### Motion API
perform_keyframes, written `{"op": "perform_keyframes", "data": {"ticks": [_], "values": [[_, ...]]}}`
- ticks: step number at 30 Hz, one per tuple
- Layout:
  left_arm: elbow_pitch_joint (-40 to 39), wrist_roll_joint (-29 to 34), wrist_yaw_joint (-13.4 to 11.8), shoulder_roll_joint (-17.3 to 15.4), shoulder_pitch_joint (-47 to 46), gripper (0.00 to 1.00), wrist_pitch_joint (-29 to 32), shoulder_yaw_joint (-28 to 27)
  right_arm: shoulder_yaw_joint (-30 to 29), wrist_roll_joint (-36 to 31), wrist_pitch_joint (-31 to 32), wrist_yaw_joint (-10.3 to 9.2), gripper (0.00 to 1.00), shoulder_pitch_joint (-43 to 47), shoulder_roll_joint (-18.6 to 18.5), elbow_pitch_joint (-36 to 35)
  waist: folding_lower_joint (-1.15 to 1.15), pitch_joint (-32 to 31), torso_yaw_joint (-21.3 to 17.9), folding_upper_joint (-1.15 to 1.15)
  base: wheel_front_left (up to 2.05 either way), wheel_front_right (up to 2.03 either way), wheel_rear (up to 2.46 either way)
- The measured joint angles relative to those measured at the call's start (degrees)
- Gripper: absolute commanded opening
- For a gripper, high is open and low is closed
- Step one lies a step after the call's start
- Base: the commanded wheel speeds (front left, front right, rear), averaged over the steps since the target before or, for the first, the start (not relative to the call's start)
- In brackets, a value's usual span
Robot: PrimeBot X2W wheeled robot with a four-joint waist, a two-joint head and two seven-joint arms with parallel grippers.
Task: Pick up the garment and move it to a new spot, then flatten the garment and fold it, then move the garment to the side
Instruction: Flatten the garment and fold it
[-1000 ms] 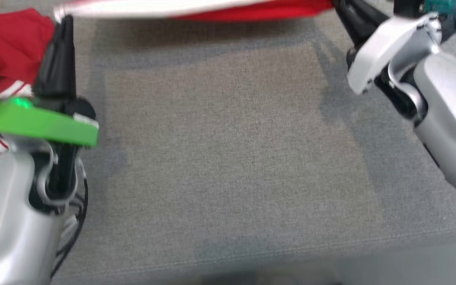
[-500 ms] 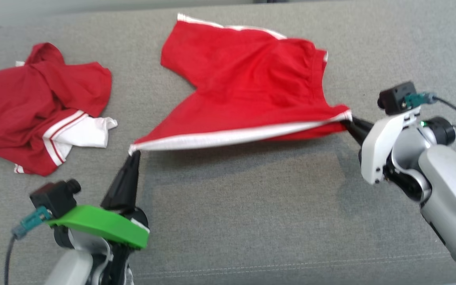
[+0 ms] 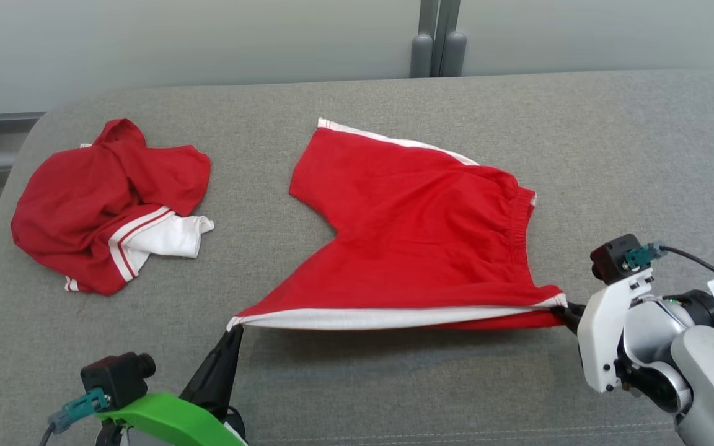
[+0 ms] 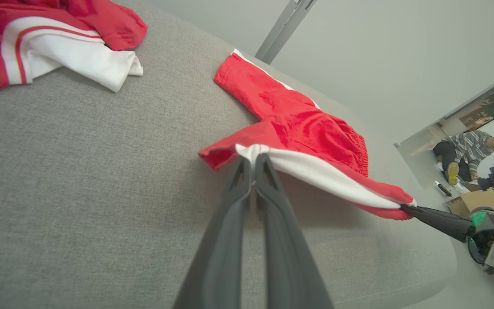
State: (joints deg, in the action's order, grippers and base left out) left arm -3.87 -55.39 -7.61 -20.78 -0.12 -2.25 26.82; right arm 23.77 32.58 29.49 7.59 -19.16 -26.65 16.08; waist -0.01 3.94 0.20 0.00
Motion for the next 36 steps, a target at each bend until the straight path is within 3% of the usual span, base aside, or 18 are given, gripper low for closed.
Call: {"op": "perform_keyframes", "data": {"ticks": [7,13,21,36], "values": [[-4.75,-0.24,-2.4,-2.52,3.21,0.0,2.42,-0.35,-3.72,0.09,5.06,-0.01,0.0,8.21,-0.24,-8.67,0.0,-0.13,-0.75,0.0,0.0,0.0,0.0],[-3.91,1.32,-2.08,-3.38,-2.5,0.0,2.26,-1.27,-8.64,1.41,4.19,-0.04,0.0,9.37,4.67,-14.29,0.0,1.58,-1.58,0.0,0.0,0.0,0.0],[9.96,6.1,0.85,-0.48,-21.35,0.0,2.35,0.03,-10.74,0.44,1.86,-0.07,0.0,1.66,10.87,-14.27,0.0,6.5,-3.1,0.0,0.0,0.0,0.0],[28.52,11.16,5.42,2.88,-42.9,0.0,1.59,2.31,-13.71,-2.54,-3.98,-0.1,0.0,-8.0,17.8,-8.86,0.01,14.93,-7.28,0.0,0.0,0.0,0.0]]}}
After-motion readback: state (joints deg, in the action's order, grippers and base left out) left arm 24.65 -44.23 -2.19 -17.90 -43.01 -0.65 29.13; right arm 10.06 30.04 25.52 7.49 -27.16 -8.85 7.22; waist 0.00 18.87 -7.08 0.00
